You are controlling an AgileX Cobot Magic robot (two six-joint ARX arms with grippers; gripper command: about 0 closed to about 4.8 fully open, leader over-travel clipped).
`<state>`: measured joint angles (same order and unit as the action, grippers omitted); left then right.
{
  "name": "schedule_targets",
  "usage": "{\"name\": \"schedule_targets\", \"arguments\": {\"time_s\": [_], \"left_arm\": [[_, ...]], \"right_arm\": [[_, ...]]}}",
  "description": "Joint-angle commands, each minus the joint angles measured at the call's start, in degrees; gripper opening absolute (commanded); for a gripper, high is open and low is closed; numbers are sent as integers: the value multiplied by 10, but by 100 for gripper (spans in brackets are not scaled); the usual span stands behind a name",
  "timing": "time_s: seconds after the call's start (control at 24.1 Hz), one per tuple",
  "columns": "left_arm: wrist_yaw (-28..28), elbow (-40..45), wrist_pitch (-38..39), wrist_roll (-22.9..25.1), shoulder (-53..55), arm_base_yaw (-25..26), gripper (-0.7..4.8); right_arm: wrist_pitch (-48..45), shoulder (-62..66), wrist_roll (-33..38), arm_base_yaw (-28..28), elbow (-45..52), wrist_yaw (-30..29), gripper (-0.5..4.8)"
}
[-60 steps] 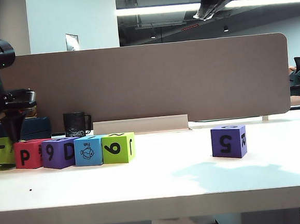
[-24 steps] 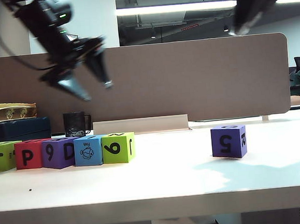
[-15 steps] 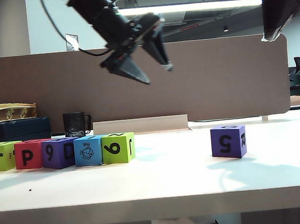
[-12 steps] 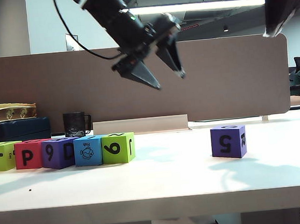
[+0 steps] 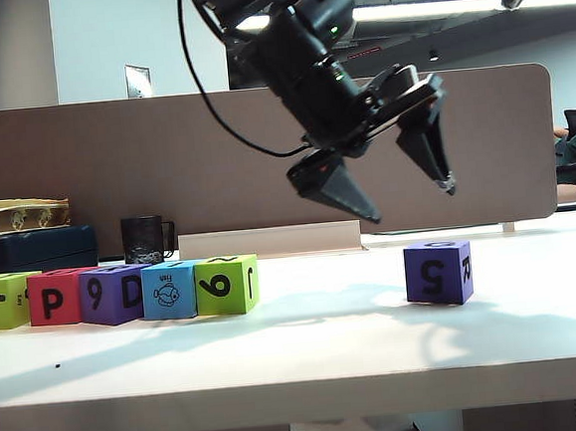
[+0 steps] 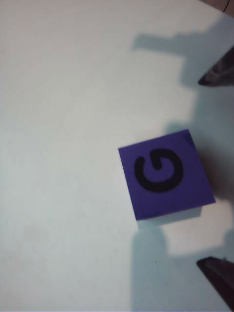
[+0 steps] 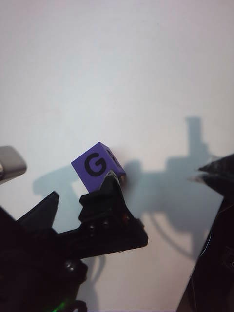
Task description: Select the appropriate blocks from the scattered letter blocks on the table and arrange them in a row to spell out "TURING".
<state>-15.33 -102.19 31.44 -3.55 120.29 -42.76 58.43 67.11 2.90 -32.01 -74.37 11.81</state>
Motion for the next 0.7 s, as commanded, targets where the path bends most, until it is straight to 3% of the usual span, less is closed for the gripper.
{"name": "schedule_targets", "arguments": {"time_s": [0.04,0.08,0.54,0.7], "left_arm": [[68,-2,-14,0,3,-15,463],[90,-2,-19,1,6,-23,463],[90,-2,-47,-4,56,-51,461],[106,-2,-60,-24,69,-56,421]], "right_arm": [[-2,-2,-2,0,-2,0,-1],[-1,-2,-2,0,-2,-2,-1],[-2,-2,-2,0,-2,-3,-1],[-2,-2,-1,0,-1,-3,-1]]}}
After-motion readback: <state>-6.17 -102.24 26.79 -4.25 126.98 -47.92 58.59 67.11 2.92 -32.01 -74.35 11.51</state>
